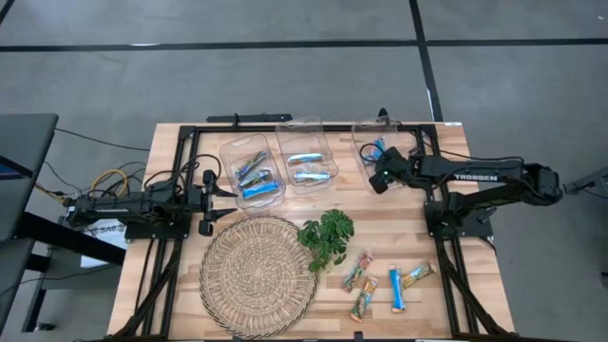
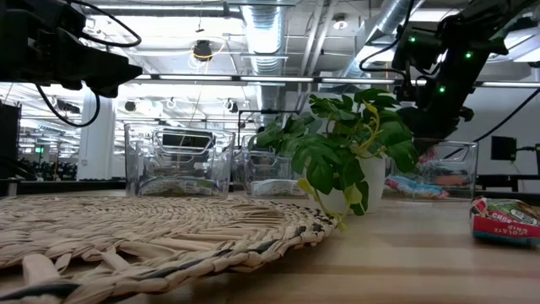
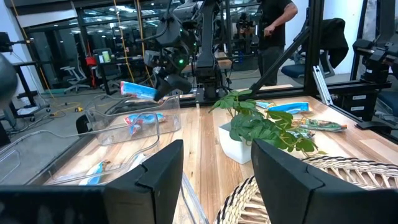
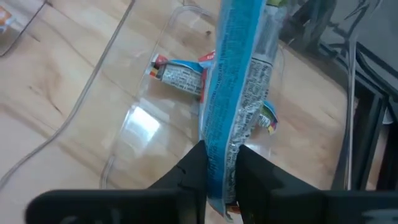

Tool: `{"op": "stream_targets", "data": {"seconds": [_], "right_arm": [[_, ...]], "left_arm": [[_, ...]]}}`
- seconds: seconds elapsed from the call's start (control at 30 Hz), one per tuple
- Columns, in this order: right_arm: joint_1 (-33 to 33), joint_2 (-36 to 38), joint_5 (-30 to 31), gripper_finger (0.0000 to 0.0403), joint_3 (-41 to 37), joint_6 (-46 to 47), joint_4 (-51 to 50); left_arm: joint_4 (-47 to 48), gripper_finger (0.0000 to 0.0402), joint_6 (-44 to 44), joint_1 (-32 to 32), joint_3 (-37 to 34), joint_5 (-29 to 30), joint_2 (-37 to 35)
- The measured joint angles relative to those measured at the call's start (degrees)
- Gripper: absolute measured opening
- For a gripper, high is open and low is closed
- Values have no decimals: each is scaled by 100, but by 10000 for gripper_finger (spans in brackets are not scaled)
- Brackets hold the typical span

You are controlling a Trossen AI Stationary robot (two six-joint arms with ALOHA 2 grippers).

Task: Pick and place Granola Bars by type
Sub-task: Put the red granola bar into the right transparent bin

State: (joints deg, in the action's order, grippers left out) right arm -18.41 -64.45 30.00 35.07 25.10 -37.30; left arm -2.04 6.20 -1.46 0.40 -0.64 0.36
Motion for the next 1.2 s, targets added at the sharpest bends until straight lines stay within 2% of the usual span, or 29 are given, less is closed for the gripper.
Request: {"op": "stream_targets", "data": {"seconds": [0.37,0.53,0.73,0.83,1.2], "right_arm": [[20,120,221,186,0,184,38],[233,483,312,226,0,158,293],[961,1000,295,233,0,138,786],[1468,1179,99,228,0,134,978],[3473,1019,-1704,221,0,-255,1159]], "left_arm": [[1,183,1,0,0,-1,0],[1,183,0,-1,0,0,0],[1,183,2,0,-1,0,0],[1,183,2,-1,0,0,0],[1,183,0,-1,0,-2,0]]}}
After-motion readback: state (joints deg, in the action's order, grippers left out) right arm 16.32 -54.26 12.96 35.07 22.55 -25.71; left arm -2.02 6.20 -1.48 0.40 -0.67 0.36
